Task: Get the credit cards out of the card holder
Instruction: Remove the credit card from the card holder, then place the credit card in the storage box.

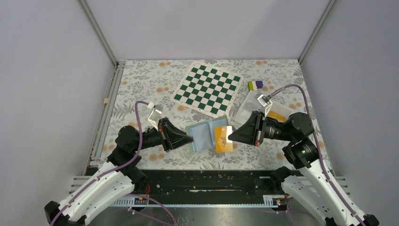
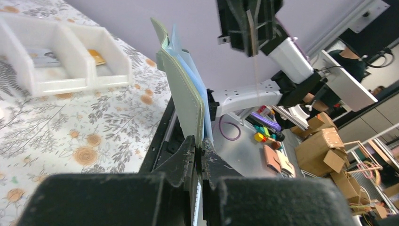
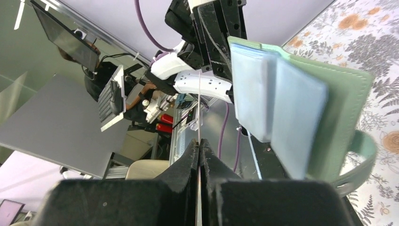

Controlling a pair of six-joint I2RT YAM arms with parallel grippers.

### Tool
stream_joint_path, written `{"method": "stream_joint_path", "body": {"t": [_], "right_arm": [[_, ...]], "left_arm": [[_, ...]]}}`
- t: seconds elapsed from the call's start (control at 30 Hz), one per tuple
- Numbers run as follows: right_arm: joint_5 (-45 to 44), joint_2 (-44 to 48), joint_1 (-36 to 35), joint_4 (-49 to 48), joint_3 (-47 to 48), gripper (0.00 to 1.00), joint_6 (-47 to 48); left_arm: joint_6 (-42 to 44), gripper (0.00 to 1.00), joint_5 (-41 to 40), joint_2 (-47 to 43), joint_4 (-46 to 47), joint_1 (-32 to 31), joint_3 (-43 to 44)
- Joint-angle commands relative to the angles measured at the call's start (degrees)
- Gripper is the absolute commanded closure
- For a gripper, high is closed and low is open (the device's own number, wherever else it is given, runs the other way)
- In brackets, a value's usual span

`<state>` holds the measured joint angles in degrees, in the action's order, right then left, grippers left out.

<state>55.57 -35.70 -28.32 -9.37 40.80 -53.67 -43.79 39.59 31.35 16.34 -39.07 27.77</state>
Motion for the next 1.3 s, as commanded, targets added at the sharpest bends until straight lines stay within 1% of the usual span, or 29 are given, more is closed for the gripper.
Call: {"method": "stream_joint_path", "body": {"t": [0.0, 0.07, 0.13, 0.2, 0.27, 0.37, 0.43, 0.57, 0.63, 0.67, 0.7, 0.77, 0.83, 0.9, 0.97, 1.03, 1.1, 1.17, 1.27], "right_arm": [[-4.5, 2.3, 0.9, 7.0, 6.7, 1.0, 3.9], [-9.9, 3.7, 1.0, 8.7, 7.8, 1.0, 3.9], [-19.1, 5.6, 1.0, 12.8, 8.4, 1.0, 4.0], [-30.6, 8.3, 1.0, 15.2, 7.4, 1.0, 3.0], [-44.8, 10.5, 1.1, 17.1, 5.3, 1.0, 1.7], [-61.5, 11.9, 1.1, 20.5, 2.8, 1.0, 0.1], [-71.5, 11.7, 1.0, 20.9, 0.7, 1.0, -2.0], [-91.1, 10.3, 1.1, 21.5, -4.2, 1.0, -8.7], [-98.7, 9.3, 1.1, 21.9, -6.2, 1.0, -12.6], [-102.0, 8.7, 1.0, 23.2, -6.9, 1.0, -17.4], [-104.8, 8.0, 1.0, 24.2, -7.8, 1.0, -20.3], [-109.9, 6.0, 1.0, 25.6, -9.2, 1.0, -26.3], [-114.0, 3.5, 1.1, 30.1, -9.7, 1.0, -33.9], [-116.9, 0.0, 1.1, 35.7, -9.0, 1.0, -42.6], [-118.6, -3.7, 1.6, 39.4, -7.6, 1.0, -48.8], [-116.8, -8.4, 3.4, 43.2, -5.7, 1.0, -55.1], [-113.3, -12.9, 5.2, 44.8, -4.0, 1.0, -59.8], [-111.6, -16.6, 6.0, 45.0, -2.8, 1.0, -62.6], [-110.8, -19.8, 6.7, 45.0, -2.2, 1.0, -66.5]], "left_arm": [[5.7, 1.0, -6.0, -2.2, -5.0, 0.5, 4.0], [8.6, 1.0, -9.0, -2.9, -9.5, 0.5, 5.5], [12.3, 1.0, -13.1, -3.6, -15.1, 0.5, 7.9], [15.7, 1.0, -16.4, -4.4, -20.2, 0.5, 9.7], [18.6, 1.0, -18.1, -5.5, -23.5, 0.5, 10.9], [22.1, 1.0, -19.3, -7.1, -28.1, 0.5, 12.6], [24.4, 1.0, -20.1, -7.9, -31.1, 0.5, 13.7], [28.4, 1.0, -20.7, -9.2, -34.5, 0.5, 14.6], [30.1, 1.0, -20.9, -9.8, -35.5, 0.6, 14.2], [31.0, 1.0, -21.1, -10.1, -36.0, 0.5, 14.0], [31.6, 1.0, -21.3, -10.4, -36.5, 0.5, 13.8], [32.4, 1.0, -21.3, -11.0, -36.9, 0.5, 13.1], [32.6, 1.0, -21.1, -11.9, -36.7, 0.5, 12.3], [32.7, 1.0, -20.6, -12.7, -36.6, 0.5, 11.5], [32.8, 1.0, -20.3, -13.4, -36.9, 0.5, 11.6], [32.7, 1.0, -20.1, -14.4, -36.7, 0.4, 11.3], [32.6, 1.0, -20.0, -15.2, -36.6, 0.3, 11.1], [32.9, 1.0, -20.3, -15.8, -36.7, 0.0, 10.9], [33.1, 1.0, -20.9, -16.7, -37.1, -0.5, 11.0]]}}
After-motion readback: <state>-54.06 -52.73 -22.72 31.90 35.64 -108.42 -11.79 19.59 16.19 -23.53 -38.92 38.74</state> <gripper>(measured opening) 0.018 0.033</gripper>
